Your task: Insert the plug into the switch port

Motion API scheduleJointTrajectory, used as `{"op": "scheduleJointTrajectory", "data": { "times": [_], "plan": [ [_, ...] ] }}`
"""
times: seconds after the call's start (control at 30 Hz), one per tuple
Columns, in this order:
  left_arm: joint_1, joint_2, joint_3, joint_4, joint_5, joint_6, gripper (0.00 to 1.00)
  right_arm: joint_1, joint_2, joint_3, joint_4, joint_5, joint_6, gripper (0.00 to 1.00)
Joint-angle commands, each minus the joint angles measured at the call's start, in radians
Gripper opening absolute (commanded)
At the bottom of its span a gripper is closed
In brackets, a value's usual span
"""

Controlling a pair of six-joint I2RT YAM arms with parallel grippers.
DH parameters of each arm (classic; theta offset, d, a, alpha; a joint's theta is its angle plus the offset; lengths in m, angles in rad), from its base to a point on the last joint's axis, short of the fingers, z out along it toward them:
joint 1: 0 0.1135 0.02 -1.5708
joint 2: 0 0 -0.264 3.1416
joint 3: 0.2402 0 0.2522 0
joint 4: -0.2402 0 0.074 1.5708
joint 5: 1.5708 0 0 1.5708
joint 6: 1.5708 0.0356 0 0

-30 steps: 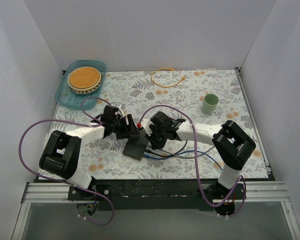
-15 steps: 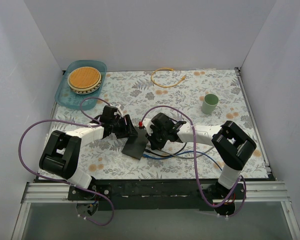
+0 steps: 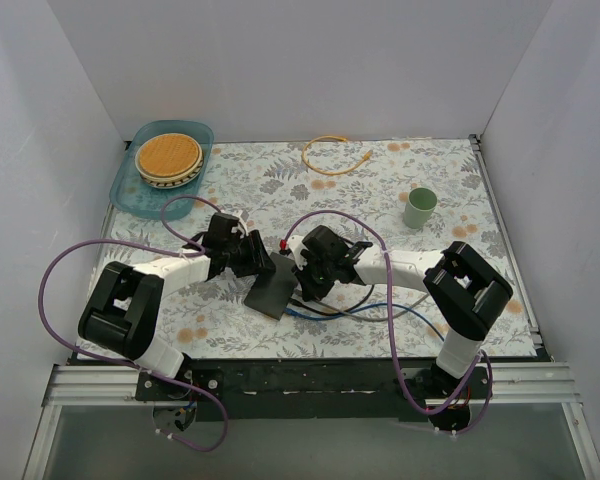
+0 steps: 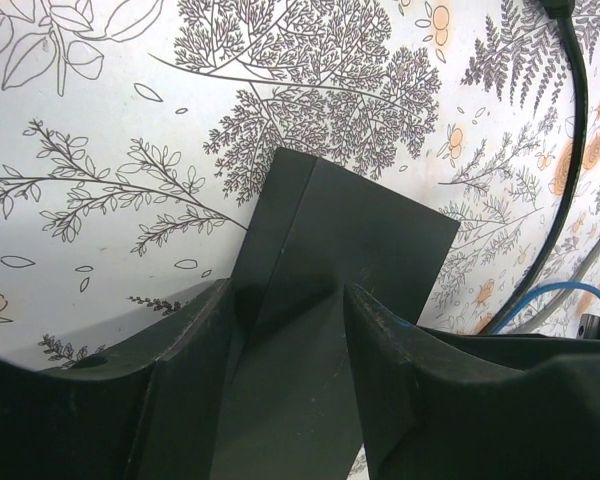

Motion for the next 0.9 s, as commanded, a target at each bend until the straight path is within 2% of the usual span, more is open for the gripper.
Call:
{"op": "scheduleJointTrajectory", "data": {
  "times": [0.0, 0.4, 0.87],
  "plan": [
    [-0.074, -0.044, -0.022, -0.006, 0.122, -0.080, 0.45, 0.003, -0.021, 0.082, 0.191, -0.005, 0.053, 0.01],
    [-0.116, -0.039, -0.020, -0.006, 0.136, -0.104, 0.40, 0.003, -0.021, 0.099, 0.231, 0.035, 0.055, 0.01],
    [-0.153, -0.044, -0.023, -0.006, 0.161, -0.123, 0.36, 0.003, -0.056, 0.091, 0.368, 0.023, 0.053, 0.01]
  ]
}}
